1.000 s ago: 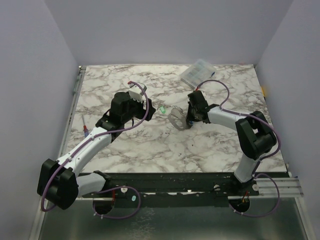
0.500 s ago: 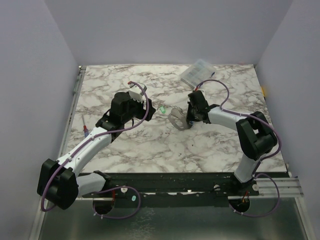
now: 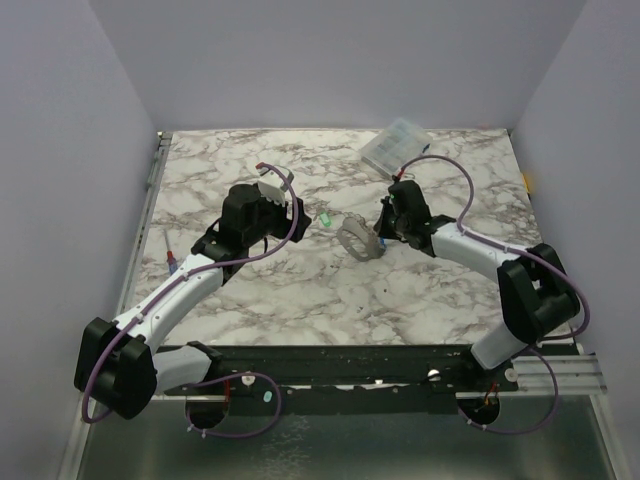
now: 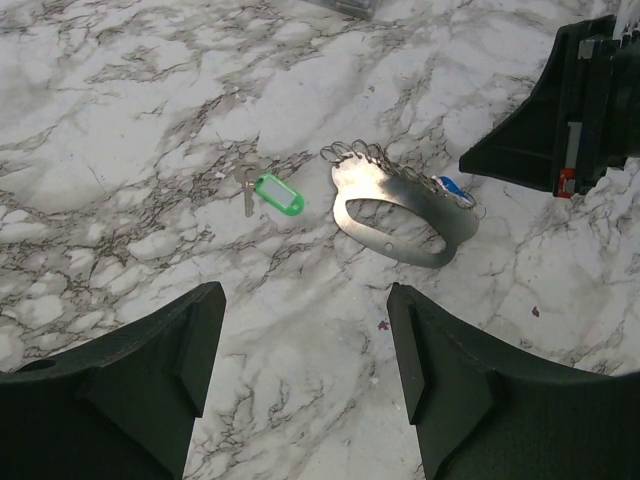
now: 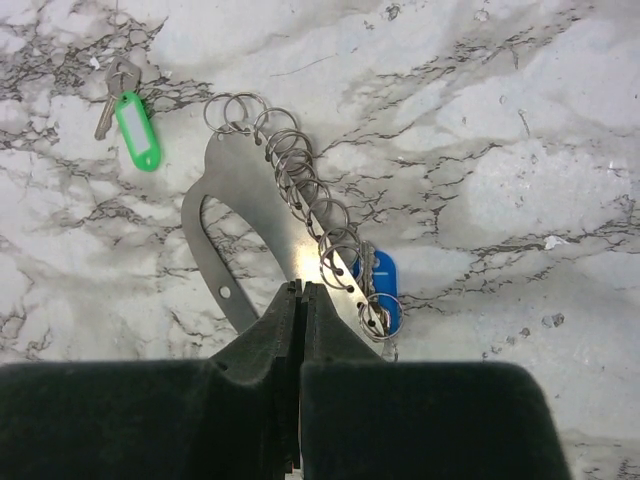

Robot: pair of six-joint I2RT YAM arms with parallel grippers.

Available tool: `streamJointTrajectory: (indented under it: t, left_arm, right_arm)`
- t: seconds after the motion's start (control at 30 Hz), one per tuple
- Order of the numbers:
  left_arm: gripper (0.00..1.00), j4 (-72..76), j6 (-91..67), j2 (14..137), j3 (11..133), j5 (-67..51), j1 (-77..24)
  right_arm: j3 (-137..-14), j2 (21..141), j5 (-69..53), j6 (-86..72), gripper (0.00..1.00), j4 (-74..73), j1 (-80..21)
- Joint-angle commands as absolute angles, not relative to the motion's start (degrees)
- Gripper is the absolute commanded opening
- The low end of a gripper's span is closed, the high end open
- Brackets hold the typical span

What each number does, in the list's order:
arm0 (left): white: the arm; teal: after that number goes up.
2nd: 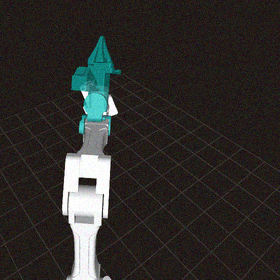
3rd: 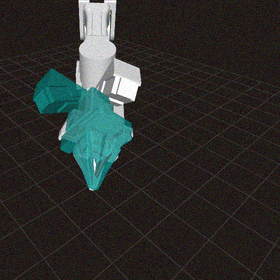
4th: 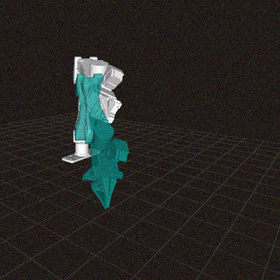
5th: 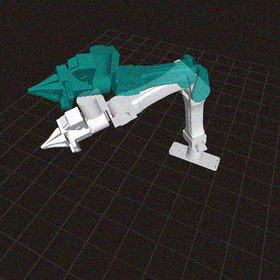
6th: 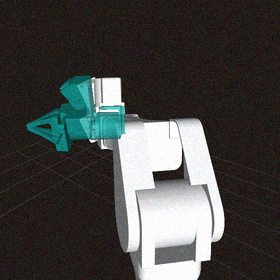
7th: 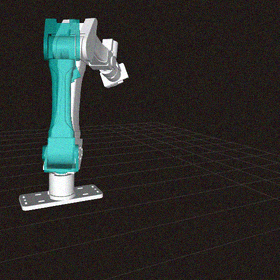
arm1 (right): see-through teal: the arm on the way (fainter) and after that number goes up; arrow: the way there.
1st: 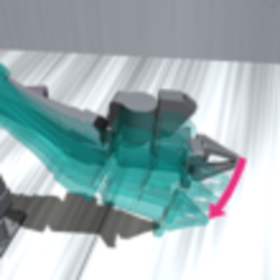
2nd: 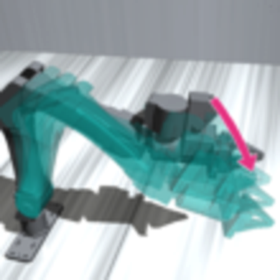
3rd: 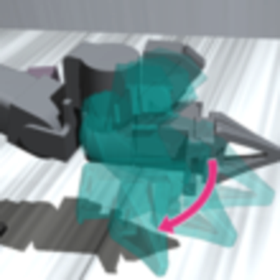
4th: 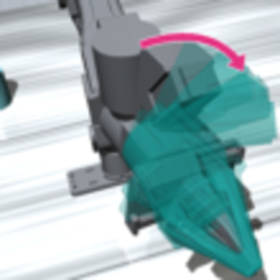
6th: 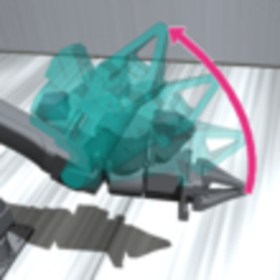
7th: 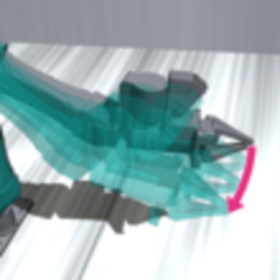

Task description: Put the keys on the keyring

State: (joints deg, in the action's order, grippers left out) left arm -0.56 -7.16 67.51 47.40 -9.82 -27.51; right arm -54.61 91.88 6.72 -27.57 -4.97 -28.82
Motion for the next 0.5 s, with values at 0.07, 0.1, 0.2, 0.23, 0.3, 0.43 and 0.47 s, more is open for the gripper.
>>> streamJointTrajectory:
  t: [0.07, 0.1, 0.2, 0.23, 0.3, 0.43, 0.47]
  left_arm:
    - [0.73, -1.23, -6.35, 66.62, 48.52, -9.60, -27.82]
    - [0.73, -1.26, -6.41, 66.62, 48.52, -9.64, -27.83]
    - [0.73, -1.23, -6.39, 66.53, 48.52, -9.58, -27.86]
    - [0.73, -1.24, -6.35, 66.47, 48.48, -9.54, -27.85]
    - [0.73, -1.29, -6.28, 66.32, 48.44, -9.47, -27.86]
    - [0.73, -1.30, -6.19, 66.35, 48.45, -9.46, -27.94]
    - [0.73, -1.32, -6.23, 66.42, 48.51, -9.57, -27.95]
  right_arm:
    - [-53.83, 90.58, 5.87, -26.60, 0.01, -3.97, -29.17]
    - [-54.59, 91.41, 5.38, -26.30, 0.05, -5.06, -29.18]
    - [-56.84, 93.94, 2.72, -24.29, 0.30, -7.87, -29.15]
    - [-57.04, 94.45, 1.97, -23.36, 0.37, -8.20, -29.17]
    - [-56.39, 94.45, 1.04, -20.58, 0.52, -8.26, -29.16]
    - [-55.40, 93.76, 2.41, -16.05, 0.60, -8.57, -29.18]
    - [-55.37, 93.90, 2.61, -15.01, 0.60, -8.72, -29.12]
